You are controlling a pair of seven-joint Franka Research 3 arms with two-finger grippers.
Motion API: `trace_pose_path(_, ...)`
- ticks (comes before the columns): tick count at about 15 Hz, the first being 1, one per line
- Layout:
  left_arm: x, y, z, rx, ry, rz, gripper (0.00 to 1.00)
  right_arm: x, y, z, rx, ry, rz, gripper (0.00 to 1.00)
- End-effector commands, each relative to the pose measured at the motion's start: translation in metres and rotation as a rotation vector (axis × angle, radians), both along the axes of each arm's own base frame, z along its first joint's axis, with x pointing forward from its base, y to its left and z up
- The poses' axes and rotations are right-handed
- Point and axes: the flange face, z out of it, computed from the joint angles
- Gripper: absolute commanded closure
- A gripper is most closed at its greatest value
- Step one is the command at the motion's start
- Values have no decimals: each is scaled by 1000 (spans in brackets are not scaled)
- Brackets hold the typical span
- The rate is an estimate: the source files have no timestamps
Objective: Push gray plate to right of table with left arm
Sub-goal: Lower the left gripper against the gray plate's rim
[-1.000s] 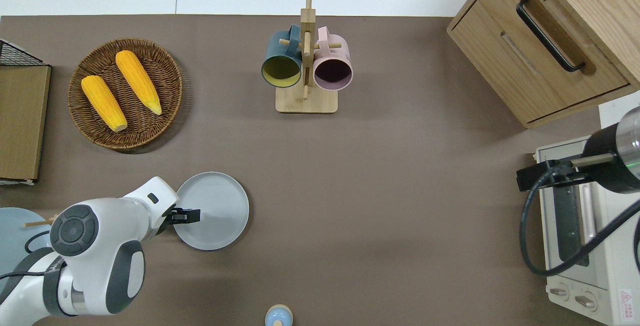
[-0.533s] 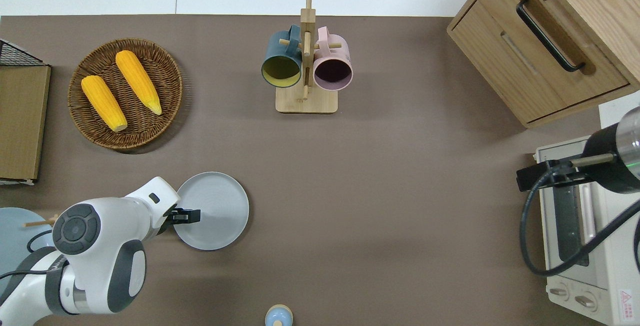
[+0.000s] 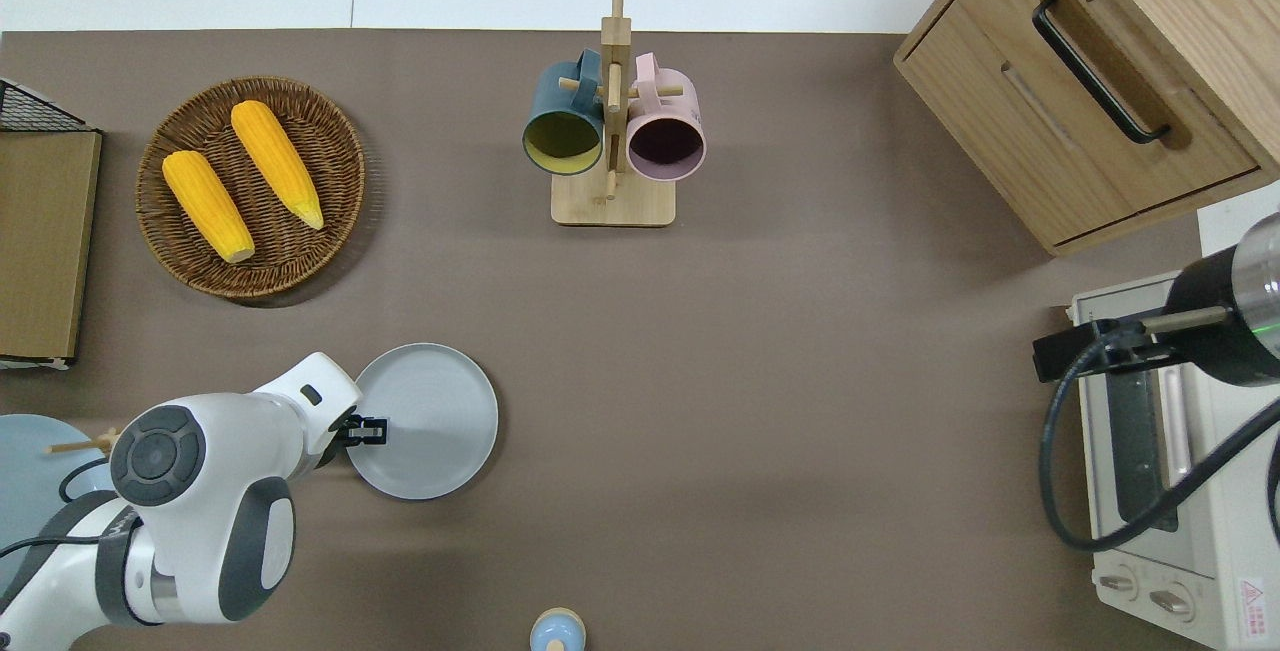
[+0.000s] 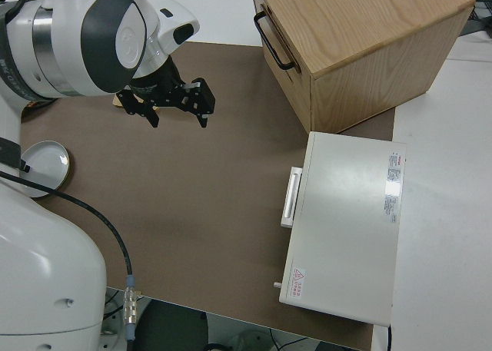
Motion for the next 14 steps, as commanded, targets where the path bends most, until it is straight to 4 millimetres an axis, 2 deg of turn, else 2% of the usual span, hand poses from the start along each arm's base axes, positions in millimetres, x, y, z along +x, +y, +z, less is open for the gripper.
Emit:
trace_pose_path(1,-3,-1,-4,-4,-8,-5,1000,-3,-1,4,2,4,-14,17)
trace_pose_path(9,-1,-5,-5,-6,-5,28,1000,-3,-1,4,1,4,-15,17)
trace_pose_path(14,-5,-44,-4,-10,-3,59,1000,-3,-2,4,1,4,-17,17)
